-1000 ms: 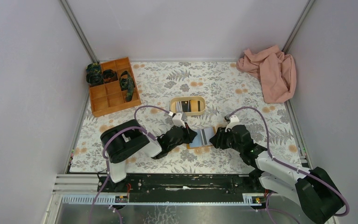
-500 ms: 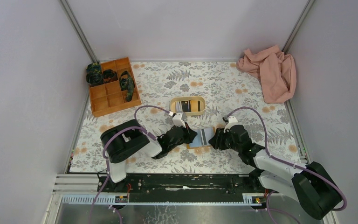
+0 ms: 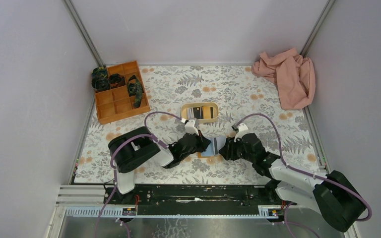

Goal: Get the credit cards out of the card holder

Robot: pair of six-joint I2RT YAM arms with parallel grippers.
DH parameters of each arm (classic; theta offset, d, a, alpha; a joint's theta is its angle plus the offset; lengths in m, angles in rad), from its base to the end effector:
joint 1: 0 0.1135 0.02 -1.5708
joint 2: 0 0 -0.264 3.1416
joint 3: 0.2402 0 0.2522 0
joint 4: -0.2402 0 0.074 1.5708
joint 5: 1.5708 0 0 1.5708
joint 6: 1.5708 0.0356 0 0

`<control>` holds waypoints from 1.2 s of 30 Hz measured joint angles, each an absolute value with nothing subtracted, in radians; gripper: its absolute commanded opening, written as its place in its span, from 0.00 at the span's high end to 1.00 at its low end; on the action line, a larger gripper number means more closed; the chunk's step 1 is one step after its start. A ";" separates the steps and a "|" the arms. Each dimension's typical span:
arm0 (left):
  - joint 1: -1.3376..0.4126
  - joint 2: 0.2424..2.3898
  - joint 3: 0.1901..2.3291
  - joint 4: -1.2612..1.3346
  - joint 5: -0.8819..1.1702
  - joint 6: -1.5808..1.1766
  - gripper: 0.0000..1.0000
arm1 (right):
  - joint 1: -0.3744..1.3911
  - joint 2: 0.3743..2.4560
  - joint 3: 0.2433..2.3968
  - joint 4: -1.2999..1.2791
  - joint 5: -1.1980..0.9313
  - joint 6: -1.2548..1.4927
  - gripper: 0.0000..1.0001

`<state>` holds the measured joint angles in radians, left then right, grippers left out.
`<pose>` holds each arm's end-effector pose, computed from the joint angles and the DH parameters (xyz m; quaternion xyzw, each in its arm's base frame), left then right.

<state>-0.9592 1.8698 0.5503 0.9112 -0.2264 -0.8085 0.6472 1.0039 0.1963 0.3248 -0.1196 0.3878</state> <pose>0.1883 -0.2546 0.1003 0.0007 0.8327 -0.3619 0.4190 0.1472 0.1166 0.1499 -0.1411 0.8429 0.3000 0.4237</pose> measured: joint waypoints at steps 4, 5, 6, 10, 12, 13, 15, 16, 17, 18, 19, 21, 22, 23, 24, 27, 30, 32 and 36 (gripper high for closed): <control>-0.962 1.870 0.550 0.911 -0.231 -0.808 1.00 | 0.669 1.026 0.233 0.321 -0.113 0.372 0.74; -0.962 1.870 0.550 0.911 -0.234 -0.808 1.00 | 0.675 1.029 0.244 0.321 -0.113 0.366 0.86; -0.963 1.870 0.550 0.911 -0.235 -0.808 1.00 | 0.681 1.033 0.255 0.320 -0.113 0.361 0.92; -0.967 1.867 0.543 0.915 -0.246 -0.808 1.00 | 0.698 1.062 0.295 0.306 -0.094 0.351 0.95; -0.968 1.861 0.534 0.918 -0.251 -0.805 1.00 | 0.701 1.085 0.315 0.289 -0.088 0.345 0.94; -0.969 1.854 0.525 0.921 -0.253 -0.802 1.00 | 0.705 1.096 0.328 0.279 -0.087 0.340 0.93; -0.969 1.839 0.510 0.918 -0.255 -0.796 1.00 | 0.714 1.121 0.355 0.261 -0.087 0.331 0.91; -0.969 1.832 0.506 0.912 -0.256 -0.794 1.00 | 0.719 1.135 0.368 0.253 -0.086 0.325 0.91; -0.970 1.822 0.503 0.899 -0.256 -0.793 1.00 | 0.727 1.150 0.383 0.243 -0.081 0.318 0.92; -0.970 1.810 0.501 0.881 -0.255 -0.793 1.00 | 0.741 1.164 0.401 0.228 -0.067 0.310 0.97; -0.971 1.798 0.498 0.865 -0.254 -0.793 1.00 | 0.757 1.178 0.421 0.213 -0.051 0.301 1.00; -0.979 1.763 0.483 0.826 -0.250 -0.795 1.00 | 0.801 1.206 0.456 0.186 -0.007 0.284 1.00; -0.985 1.742 0.477 0.800 -0.250 -0.797 1.00 | 0.822 1.217 0.470 0.175 0.015 0.279 1.00; -0.996 1.713 0.473 0.759 -0.252 -0.798 1.00 | 0.842 1.227 0.482 0.165 0.039 0.273 1.00; -1.006 1.689 0.473 0.728 -0.257 -0.799 1.00 | 0.859 1.234 0.490 0.158 0.062 0.268 1.00; -1.041 1.593 0.475 0.607 -0.295 -0.804 1.00 | 0.905 1.246 0.504 0.147 0.122 0.260 1.00; -1.060 1.503 0.488 0.471 -0.360 -0.830 1.00 | 0.950 1.258 0.512 0.146 0.176 0.257 1.00; -1.060 1.463 0.493 0.389 -0.415 -0.860 1.00 | 0.994 1.279 0.529 0.141 0.223 0.256 0.97; -1.060 1.395 0.454 0.276 -0.500 -0.934 1.00 | 1.071 1.340 0.579 0.131 0.295 0.252 0.75</control>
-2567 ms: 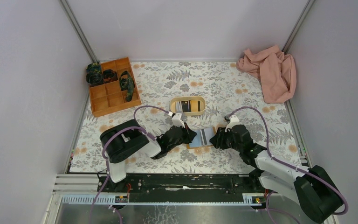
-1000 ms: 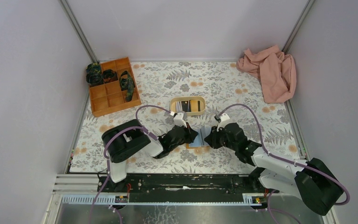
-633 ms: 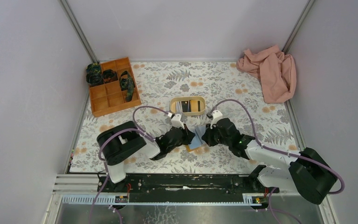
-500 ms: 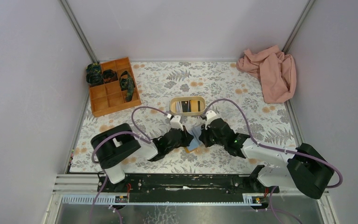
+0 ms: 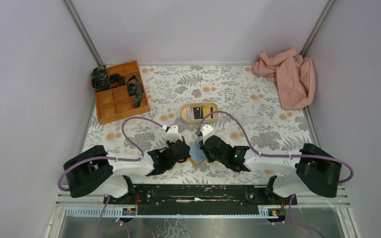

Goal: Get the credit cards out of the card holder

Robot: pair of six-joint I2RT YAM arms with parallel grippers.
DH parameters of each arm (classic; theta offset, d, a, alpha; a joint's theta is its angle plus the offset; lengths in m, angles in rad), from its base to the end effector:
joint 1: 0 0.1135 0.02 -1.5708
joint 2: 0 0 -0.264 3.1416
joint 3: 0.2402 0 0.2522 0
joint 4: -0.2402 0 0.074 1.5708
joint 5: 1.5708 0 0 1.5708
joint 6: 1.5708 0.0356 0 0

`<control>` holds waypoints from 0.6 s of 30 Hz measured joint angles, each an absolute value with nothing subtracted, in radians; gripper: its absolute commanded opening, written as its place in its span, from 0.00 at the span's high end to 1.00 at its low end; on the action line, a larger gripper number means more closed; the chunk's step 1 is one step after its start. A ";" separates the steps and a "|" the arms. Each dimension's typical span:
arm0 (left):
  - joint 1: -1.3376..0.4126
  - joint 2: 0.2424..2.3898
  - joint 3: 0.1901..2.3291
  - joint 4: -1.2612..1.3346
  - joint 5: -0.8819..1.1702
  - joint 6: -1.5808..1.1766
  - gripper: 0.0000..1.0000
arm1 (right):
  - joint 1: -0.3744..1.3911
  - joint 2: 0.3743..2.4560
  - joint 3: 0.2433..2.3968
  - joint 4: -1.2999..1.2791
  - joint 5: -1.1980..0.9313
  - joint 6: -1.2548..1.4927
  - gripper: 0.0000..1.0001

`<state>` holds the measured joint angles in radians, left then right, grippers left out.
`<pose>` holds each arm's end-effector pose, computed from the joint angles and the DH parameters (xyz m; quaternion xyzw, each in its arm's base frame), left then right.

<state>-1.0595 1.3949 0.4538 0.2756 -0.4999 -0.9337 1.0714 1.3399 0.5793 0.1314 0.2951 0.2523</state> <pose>0.1369 -0.2091 0.1458 -0.0532 0.8764 -0.2350 0.4169 0.1364 0.2283 0.1815 -0.2898 0.8352 0.1724 0.4345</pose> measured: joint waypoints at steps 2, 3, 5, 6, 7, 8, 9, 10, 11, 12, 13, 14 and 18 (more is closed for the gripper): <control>-1.060 1.365 0.422 0.236 -0.525 -0.965 1.00 | 1.103 1.366 0.595 0.120 0.311 0.254 0.73; -1.060 1.353 0.406 0.217 -0.539 -0.980 1.00 | 1.122 1.379 0.598 0.110 0.323 0.254 0.72; -1.060 1.328 0.379 0.177 -0.562 -1.011 1.00 | 1.154 1.393 0.599 0.093 0.334 0.258 0.69; -1.060 1.316 0.369 0.162 -0.570 -1.022 1.00 | 1.167 1.397 0.599 0.087 0.339 0.259 0.68; -1.060 1.305 0.361 0.152 -0.579 -1.031 1.00 | 1.178 1.398 0.599 0.086 0.342 0.261 0.66; -1.060 1.294 0.355 0.142 -0.588 -1.040 1.00 | 1.187 1.398 0.599 0.087 0.344 0.263 0.65; -1.060 1.283 0.350 0.135 -0.595 -1.047 1.00 | 1.194 1.398 0.599 0.087 0.347 0.266 0.64; -1.060 1.275 0.347 0.129 -0.601 -1.053 1.00 | 1.200 1.398 0.599 0.087 0.347 0.270 0.63; -1.060 1.270 0.345 0.125 -0.608 -1.058 1.00 | 1.206 1.398 0.599 0.087 0.347 0.272 0.61; -1.060 1.267 0.343 0.123 -0.613 -1.064 1.00 | 1.213 1.398 0.599 0.087 0.347 0.275 0.59; -1.060 1.267 0.342 0.122 -0.618 -1.068 1.00 | 1.218 1.398 0.599 0.087 0.347 0.277 0.56; -1.060 1.268 0.340 0.120 -0.619 -1.071 1.00 | 1.224 1.396 0.599 0.087 0.347 0.281 0.53; -1.060 1.286 0.339 0.120 -0.625 -1.080 1.00 | 1.253 1.370 0.597 0.086 0.339 0.289 0.44</control>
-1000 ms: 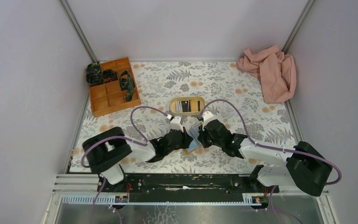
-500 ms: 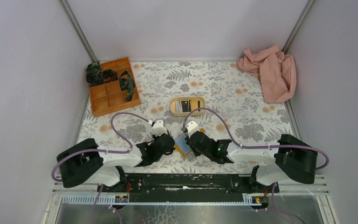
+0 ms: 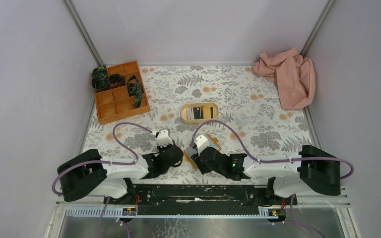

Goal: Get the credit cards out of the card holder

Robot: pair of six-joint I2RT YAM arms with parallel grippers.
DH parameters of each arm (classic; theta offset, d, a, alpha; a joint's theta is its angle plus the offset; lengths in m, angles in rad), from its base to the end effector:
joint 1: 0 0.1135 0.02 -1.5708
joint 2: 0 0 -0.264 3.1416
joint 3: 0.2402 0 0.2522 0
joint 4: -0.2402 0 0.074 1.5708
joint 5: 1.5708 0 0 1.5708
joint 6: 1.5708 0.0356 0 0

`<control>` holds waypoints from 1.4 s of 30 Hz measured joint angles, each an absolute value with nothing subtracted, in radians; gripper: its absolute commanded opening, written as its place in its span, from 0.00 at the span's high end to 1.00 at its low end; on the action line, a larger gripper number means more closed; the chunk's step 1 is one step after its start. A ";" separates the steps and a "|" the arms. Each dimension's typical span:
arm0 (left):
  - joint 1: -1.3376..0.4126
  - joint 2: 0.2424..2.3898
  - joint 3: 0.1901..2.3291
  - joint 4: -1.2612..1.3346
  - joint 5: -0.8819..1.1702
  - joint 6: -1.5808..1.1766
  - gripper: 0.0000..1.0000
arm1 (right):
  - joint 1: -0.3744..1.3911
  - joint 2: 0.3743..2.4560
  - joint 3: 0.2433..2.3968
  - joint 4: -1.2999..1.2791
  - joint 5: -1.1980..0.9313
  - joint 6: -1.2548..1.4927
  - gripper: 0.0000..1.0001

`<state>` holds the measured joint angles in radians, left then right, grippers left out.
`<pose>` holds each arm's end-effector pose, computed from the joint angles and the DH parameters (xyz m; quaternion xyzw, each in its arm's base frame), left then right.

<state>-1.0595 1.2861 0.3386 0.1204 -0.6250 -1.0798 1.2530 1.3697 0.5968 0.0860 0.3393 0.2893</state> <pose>0.1195 -0.1705 0.1273 -0.1207 0.8854 -0.1656 0.4173 0.0949 0.2506 0.1759 -0.3489 0.8230 0.1844 0.4087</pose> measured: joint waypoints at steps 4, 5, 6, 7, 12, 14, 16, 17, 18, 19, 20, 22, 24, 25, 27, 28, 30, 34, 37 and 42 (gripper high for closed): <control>-1.060 1.302 0.339 0.131 -0.623 -1.079 1.00 | 1.267 1.305 0.580 0.087 0.339 0.298 0.48; -1.060 1.302 0.337 0.140 -0.619 -1.076 1.00 | 1.267 1.285 0.572 0.087 0.341 0.302 0.52; -1.060 1.302 0.332 0.159 -0.611 -1.071 1.00 | 1.267 1.261 0.562 0.087 0.348 0.307 0.56; -1.060 1.302 0.324 0.186 -0.602 -1.065 1.00 | 1.268 1.243 0.553 0.088 0.358 0.313 0.58; -1.060 1.314 0.258 0.374 -0.510 -1.018 1.00 | 1.256 1.229 0.540 0.090 0.389 0.321 0.63; -1.060 1.349 0.257 0.440 -0.474 -1.003 1.00 | 1.233 1.238 0.540 0.096 0.383 0.323 0.64; -1.060 1.403 0.270 0.503 -0.440 -0.992 1.00 | 1.193 1.249 0.540 0.107 0.366 0.326 0.64; -1.060 1.426 0.277 0.529 -0.426 -0.988 1.00 | 1.174 1.253 0.540 0.112 0.358 0.327 0.62; -1.060 1.453 0.285 0.562 -0.408 -0.985 1.00 | 1.153 1.256 0.540 0.117 0.354 0.327 0.59; -1.060 1.477 0.291 0.592 -0.396 -0.985 1.00 | 1.136 1.259 0.540 0.117 0.351 0.326 0.55; -1.060 1.497 0.295 0.620 -0.383 -0.986 1.00 | 1.121 1.264 0.541 0.114 0.350 0.326 0.46; -1.059 1.530 0.299 0.668 -0.366 -0.990 1.00 | 1.098 1.284 0.554 0.093 0.354 0.321 0.40; -1.051 1.555 0.303 0.703 -0.352 -0.996 1.00 | 1.079 1.310 0.572 0.074 0.359 0.315 0.42; -1.045 1.567 0.306 0.718 -0.338 -1.002 1.00 | 1.067 1.315 0.576 0.067 0.358 0.315 0.45; -1.023 1.580 0.306 0.743 -0.314 -1.014 1.00 | 1.024 1.313 0.577 0.054 0.350 0.322 0.56; -1.011 1.583 0.302 0.754 -0.304 -1.019 1.00 | 0.993 1.309 0.577 0.049 0.343 0.329 0.62; -0.993 1.579 0.284 0.773 -0.290 -1.030 1.00 | 0.928 1.287 0.576 0.035 0.335 0.347 0.72; -0.985 1.511 0.252 0.752 -0.289 -1.034 1.00 | 0.881 1.222 0.570 0.017 0.339 0.376 0.88; -0.985 1.413 0.238 0.715 -0.296 -1.030 1.00 | 0.881 1.182 0.537 0.010 0.330 0.402 0.94; -0.985 1.259 0.237 0.628 -0.321 -1.013 1.00 | 0.881 1.104 0.423 -0.029 0.300 0.434 0.92</control>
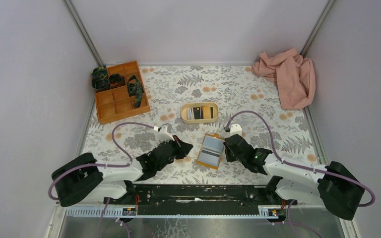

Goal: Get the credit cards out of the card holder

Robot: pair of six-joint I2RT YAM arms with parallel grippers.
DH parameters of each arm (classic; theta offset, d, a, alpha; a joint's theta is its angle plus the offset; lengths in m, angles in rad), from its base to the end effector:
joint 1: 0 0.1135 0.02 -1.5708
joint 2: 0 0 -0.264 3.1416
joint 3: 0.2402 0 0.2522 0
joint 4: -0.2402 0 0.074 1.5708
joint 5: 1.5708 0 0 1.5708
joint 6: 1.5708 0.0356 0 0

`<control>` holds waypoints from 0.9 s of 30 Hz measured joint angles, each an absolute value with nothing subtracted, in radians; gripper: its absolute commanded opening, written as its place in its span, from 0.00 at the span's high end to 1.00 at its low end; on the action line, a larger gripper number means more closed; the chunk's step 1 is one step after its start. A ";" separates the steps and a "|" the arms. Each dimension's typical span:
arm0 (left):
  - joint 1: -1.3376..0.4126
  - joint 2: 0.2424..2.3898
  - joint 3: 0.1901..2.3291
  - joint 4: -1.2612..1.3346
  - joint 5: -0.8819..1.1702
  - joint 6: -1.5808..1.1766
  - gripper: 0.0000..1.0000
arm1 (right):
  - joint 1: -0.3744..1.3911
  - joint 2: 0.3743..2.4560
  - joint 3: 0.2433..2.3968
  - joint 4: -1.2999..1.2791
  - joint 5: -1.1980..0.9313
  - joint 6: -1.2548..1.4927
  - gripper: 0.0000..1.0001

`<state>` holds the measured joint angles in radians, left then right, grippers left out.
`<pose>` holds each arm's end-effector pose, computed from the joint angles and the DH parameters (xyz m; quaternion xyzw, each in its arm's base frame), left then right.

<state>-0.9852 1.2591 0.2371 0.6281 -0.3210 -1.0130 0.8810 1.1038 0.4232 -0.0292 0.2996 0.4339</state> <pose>0.1296 -0.1751 0.1457 -0.1001 0.8198 -0.3889 0.4083 0.1425 0.1562 0.1713 -0.1385 0.8900 0.1448 0.4095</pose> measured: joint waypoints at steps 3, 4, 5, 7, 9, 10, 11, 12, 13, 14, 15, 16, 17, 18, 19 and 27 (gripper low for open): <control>-0.985 1.192 0.227 0.589 -0.333 -1.007 1.00 | 0.881 1.056 0.372 -0.059 0.277 0.447 0.92; -0.985 1.175 0.222 0.576 -0.338 -1.007 1.00 | 0.882 1.041 0.360 -0.063 0.268 0.451 0.92; -0.985 1.162 0.218 0.566 -0.342 -1.006 1.00 | 0.884 1.029 0.348 -0.063 0.263 0.456 0.92; -0.985 1.146 0.212 0.548 -0.350 -1.006 1.00 | 0.892 1.015 0.326 -0.055 0.244 0.471 0.91; -0.985 1.142 0.209 0.531 -0.357 -1.005 1.00 | 0.923 1.023 0.304 -0.038 0.241 0.488 0.91; -0.985 1.143 0.208 0.526 -0.359 -1.005 1.00 | 0.945 1.032 0.302 -0.020 0.244 0.500 0.91; -0.985 1.146 0.207 0.527 -0.360 -1.005 1.00 | 0.966 1.045 0.304 -0.004 0.249 0.507 0.91; -0.985 1.150 0.204 0.528 -0.360 -1.005 1.00 | 0.991 1.068 0.309 0.019 0.253 0.517 0.91; -0.985 1.159 0.199 0.532 -0.360 -1.006 1.00 | 1.017 1.095 0.319 0.039 0.258 0.525 0.91; -0.985 1.167 0.193 0.534 -0.360 -1.006 1.00 | 1.043 1.125 0.331 0.058 0.268 0.534 0.91; -0.985 1.173 0.187 0.536 -0.359 -1.007 1.00 | 1.065 1.156 0.345 0.077 0.273 0.541 0.91; -0.985 1.179 0.181 0.537 -0.360 -1.007 1.00 | 1.082 1.186 0.359 0.096 0.276 0.547 0.91; -0.985 1.182 0.176 0.537 -0.360 -1.007 1.00 | 1.095 1.216 0.374 0.113 0.277 0.551 0.91; -0.985 1.183 0.170 0.537 -0.360 -1.007 1.00 | 1.104 1.246 0.390 0.128 0.276 0.554 0.91; -0.985 1.182 0.164 0.537 -0.360 -1.007 1.00 | 1.110 1.277 0.408 0.144 0.276 0.555 0.91; -0.985 1.082 0.134 0.517 -0.379 -1.011 1.00 | 1.116 1.318 0.468 0.165 0.244 0.521 0.92</control>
<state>-0.9852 1.0821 0.1345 0.5171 -0.3794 -1.0107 1.1164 1.3182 0.4683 0.1654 0.2443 0.5213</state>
